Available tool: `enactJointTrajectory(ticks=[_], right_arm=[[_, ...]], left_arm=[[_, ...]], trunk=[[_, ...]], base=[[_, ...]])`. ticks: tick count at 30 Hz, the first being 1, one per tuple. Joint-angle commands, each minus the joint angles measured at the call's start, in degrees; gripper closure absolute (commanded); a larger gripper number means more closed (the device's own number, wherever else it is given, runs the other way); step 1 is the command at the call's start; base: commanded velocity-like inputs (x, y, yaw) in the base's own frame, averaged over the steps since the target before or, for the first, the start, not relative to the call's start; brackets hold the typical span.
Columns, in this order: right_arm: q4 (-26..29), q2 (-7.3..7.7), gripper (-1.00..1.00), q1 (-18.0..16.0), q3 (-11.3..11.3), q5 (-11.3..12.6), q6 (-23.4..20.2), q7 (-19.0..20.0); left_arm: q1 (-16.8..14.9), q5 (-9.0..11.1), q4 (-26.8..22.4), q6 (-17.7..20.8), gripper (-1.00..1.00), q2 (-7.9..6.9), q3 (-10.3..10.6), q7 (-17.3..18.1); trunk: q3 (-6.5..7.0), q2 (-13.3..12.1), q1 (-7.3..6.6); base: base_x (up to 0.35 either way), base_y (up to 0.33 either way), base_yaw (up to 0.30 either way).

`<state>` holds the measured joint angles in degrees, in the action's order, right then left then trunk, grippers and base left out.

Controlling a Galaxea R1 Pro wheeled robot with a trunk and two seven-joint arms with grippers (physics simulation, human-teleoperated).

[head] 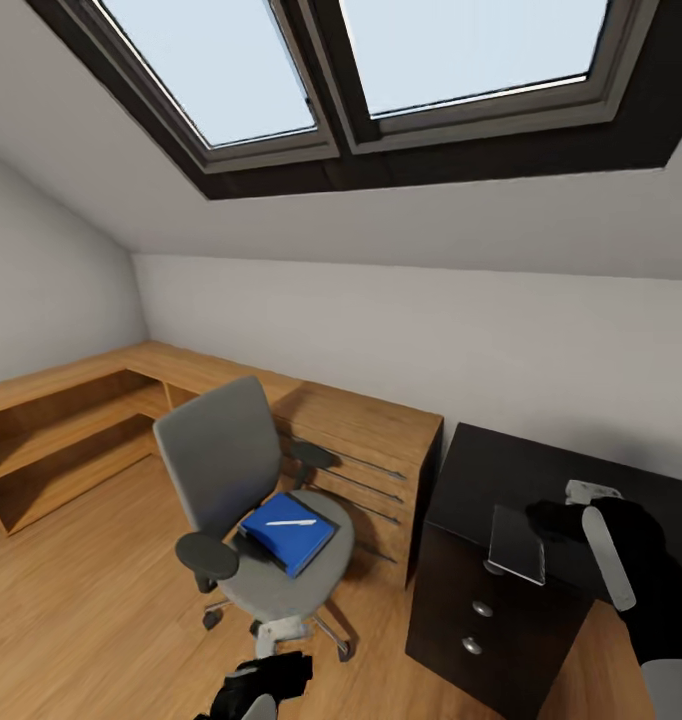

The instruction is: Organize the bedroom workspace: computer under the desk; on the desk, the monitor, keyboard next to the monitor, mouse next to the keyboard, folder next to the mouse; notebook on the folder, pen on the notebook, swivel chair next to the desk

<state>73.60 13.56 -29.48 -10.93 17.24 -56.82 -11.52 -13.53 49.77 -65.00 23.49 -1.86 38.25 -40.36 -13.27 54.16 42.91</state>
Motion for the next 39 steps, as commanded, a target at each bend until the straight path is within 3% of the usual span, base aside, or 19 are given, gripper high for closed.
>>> enactJointTrajectory(ticks=[1,5,10,14,17,20,25,29,32,39], right_arm=[[0.3,-0.07,1.0,0.08,-0.01,0.76,-0.4,-0.7],[0.31,-0.11,1.0,0.11,-0.05,0.77,-0.44,-0.7],[0.32,-0.11,1.0,0.25,-0.05,0.78,-0.4,-0.7],[0.0,-0.16,1.0,0.29,-0.06,0.72,-0.24,-0.73],[-0.88,-0.32,1.0,0.29,-0.2,0.76,-0.12,-1.35],[-1.41,-0.61,1.0,0.3,-0.8,0.77,0.0,-1.84],[-1.76,-1.46,1.0,0.3,-4.14,0.78,0.19,-2.22],[-2.35,-3.16,1.0,0.3,-8.54,0.68,0.64,-2.3],[-3.18,-4.67,1.0,0.3,-9.31,0.61,3.01,-3.95],[-6.81,-6.41,1.0,0.3,-9.38,0.51,9.66,-8.91]], left_arm=[[-0.09,0.21,8.24,-5.32,-1.0,0.12,3.03,-0.06],[-0.09,0.22,11.81,-7.68,-1.0,0.11,6.2,0.96],[-0.09,0.25,13.82,-8.09,-1.0,0.17,6.99,1.83],[-0.09,0.1,19.76,-8.83,-1.0,1.13,7.42,6.76],[-0.09,0.04,24.28,-13.59,-1.0,2.08,7.38,10.73],[-0.09,0.1,25.99,-17.27,-1.0,2.39,7.37,11.69],[-0.09,0.19,28.04,-20.01,-1.0,2.71,7.34,12.46],[-0.09,0.23,28.39,-20.46,-1.0,2.74,7.28,12.58],[-0.09,0.2,28.39,-20.52,-1.0,2.71,7.27,12.59],[-0.09,0.11,28.4,-22.58,-1.0,2.5,6.98,12.59]], trunk=[[0.11,-0.36,-0.21],[0.83,-1.96,-1.09],[1.72,-3.97,-2.19],[2.44,-5.57,-3.07],[2.98,-6.77,-3.73],[3.52,-7.98,-4.39],[4.42,-9.98,-5.49],[5.14,-11.59,-6.36],[5.49,-12.39,-6.8],[5.49,-12.39,-6.8]], base=[[0.0,0.0,-0.079],[0.0,0.0,-0.19],[0.0,0.0,-0.243],[0.0,0.0,-0.273],[0.0,0.0,-0.292],[0.0,0.0,-0.296],[0.0,0.0,-0.298],[0.0,0.0,-0.298],[0.0,0.0,-0.298],[0.0,0.0,-0.298]])
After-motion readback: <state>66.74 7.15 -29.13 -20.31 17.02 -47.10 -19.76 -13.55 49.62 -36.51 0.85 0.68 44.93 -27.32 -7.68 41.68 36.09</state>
